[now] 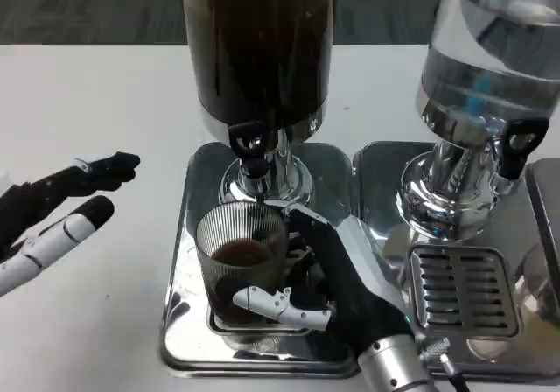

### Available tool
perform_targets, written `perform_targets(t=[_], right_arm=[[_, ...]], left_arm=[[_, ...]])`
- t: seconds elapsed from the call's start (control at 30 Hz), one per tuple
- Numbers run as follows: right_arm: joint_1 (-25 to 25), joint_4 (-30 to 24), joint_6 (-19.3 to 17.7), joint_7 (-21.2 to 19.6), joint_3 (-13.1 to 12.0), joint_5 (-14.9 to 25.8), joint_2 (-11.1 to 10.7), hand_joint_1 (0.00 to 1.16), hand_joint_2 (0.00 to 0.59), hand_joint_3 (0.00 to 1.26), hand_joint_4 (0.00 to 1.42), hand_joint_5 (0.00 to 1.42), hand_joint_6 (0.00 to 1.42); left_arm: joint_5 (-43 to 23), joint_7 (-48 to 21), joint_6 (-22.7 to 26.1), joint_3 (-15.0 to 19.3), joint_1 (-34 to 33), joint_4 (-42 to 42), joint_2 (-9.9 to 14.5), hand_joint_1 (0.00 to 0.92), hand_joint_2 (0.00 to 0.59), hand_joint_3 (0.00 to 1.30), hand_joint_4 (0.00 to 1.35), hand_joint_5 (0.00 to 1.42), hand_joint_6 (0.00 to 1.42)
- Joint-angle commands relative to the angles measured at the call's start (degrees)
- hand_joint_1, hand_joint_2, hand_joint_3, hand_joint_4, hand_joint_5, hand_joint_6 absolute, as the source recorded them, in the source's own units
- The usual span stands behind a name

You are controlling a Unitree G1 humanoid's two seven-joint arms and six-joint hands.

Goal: Grasp the cup under the faucet to collect the drink, then remove the cup.

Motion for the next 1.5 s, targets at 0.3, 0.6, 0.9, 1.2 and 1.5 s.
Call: perform_targets(t=[0.3,0.6,0.9,1.2,1.5], right_arm=[[1.6,-2.3,-1.2,-1.8,-1.6,0.0,-0.3,0.67,0.208,0.38,0.47,0.65,0.82],[2.4,-3.0,-1.5,-2.5,-2.1,0.0,-0.7,0.67,0.213,0.4,0.49,0.67,0.84],[3.1,-4.1,-1.8,-3.2,-2.7,-0.1,-0.9,0.68,0.213,0.41,0.5,0.67,0.85],[4.2,-5.2,-1.6,-3.0,-3.4,0.0,-1.3,0.68,0.213,0.41,0.5,0.68,0.86],[5.1,-6.8,-1.4,-2.9,-4.1,0.0,-1.4,0.68,0.215,0.42,0.51,0.69,0.87]], left_arm=[[0.2,0.1,-1.0,-1.3,-1.7,2.3,0.3,0.0,0.212,0.21,0.2,0.19,0.16],[0.2,-0.1,-1.6,-1.6,-2.8,3.9,0.3,0.0,0.213,0.2,0.2,0.19,0.16],[0.5,-0.4,-2.5,-2.3,-3.8,5.6,0.5,0.0,0.213,0.2,0.19,0.19,0.16],[0.5,-0.7,-3.9,-4.3,-3.9,6.6,0.2,0.0,0.214,0.19,0.19,0.19,0.16],[-0.2,-2.1,-5.0,-6.2,-4.7,7.9,0.2,0.0,0.205,0.18,0.17,0.19,0.16]])
